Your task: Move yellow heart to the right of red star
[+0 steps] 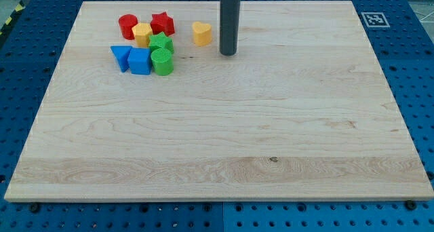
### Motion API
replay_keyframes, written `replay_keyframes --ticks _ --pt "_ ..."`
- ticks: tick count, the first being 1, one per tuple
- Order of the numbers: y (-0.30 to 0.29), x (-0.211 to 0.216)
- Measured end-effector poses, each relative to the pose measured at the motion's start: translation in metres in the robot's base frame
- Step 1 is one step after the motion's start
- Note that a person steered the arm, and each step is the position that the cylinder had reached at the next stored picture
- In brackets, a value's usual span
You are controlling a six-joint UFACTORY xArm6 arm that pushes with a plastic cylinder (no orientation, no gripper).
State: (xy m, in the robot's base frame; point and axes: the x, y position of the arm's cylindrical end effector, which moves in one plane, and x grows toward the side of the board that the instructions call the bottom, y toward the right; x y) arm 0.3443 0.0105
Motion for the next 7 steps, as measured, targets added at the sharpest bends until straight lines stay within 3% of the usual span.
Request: replay_keyframes --ticks 3,7 --pt "-0.018 -0.033" --pt "-0.044 -0.036"
